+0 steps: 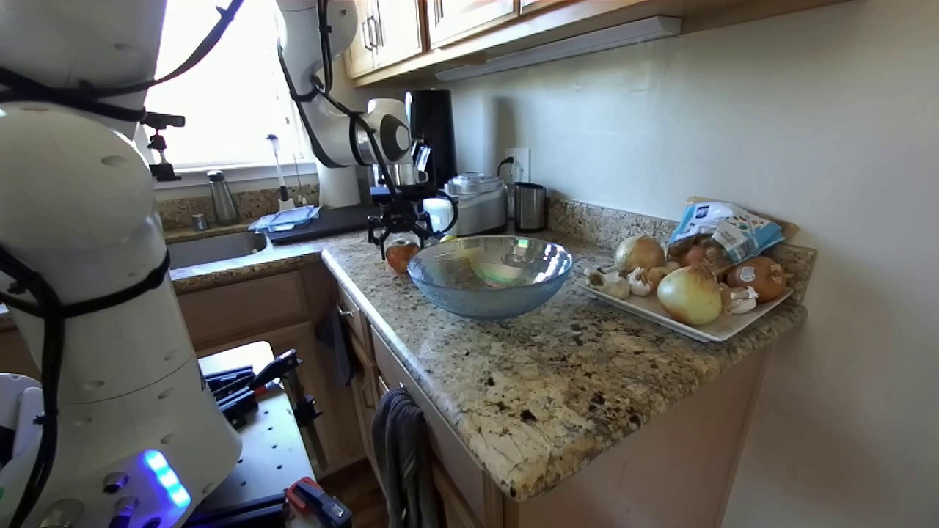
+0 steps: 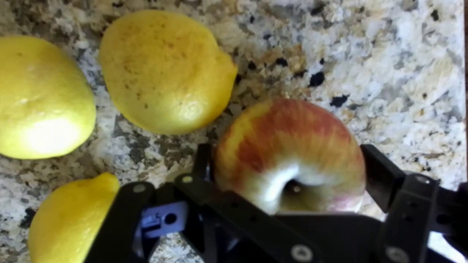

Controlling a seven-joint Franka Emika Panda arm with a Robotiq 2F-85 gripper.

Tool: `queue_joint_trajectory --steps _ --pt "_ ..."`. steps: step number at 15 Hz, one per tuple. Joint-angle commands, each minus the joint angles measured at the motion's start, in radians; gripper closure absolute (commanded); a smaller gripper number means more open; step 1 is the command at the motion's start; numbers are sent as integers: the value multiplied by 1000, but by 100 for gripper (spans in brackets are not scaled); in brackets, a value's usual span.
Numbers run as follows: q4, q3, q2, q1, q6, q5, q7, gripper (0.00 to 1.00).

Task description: Put the apple and lemons inside the glass bowl

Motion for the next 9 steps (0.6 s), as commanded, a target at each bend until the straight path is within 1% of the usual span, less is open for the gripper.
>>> queue_joint_trajectory --steps 1,3,4,5,6,9 --pt "-21 -22 13 12 44 -14 16 0" --pt "-17 -22 20 13 40 -6 26 0" --pt "-18 -21 21 11 43 0 32 25" --pt "-19 -19 18 8 47 7 34 27" --pt "-23 -17 10 6 52 15 38 32" --pt "-38 -13 -18 5 72 27 55 34"
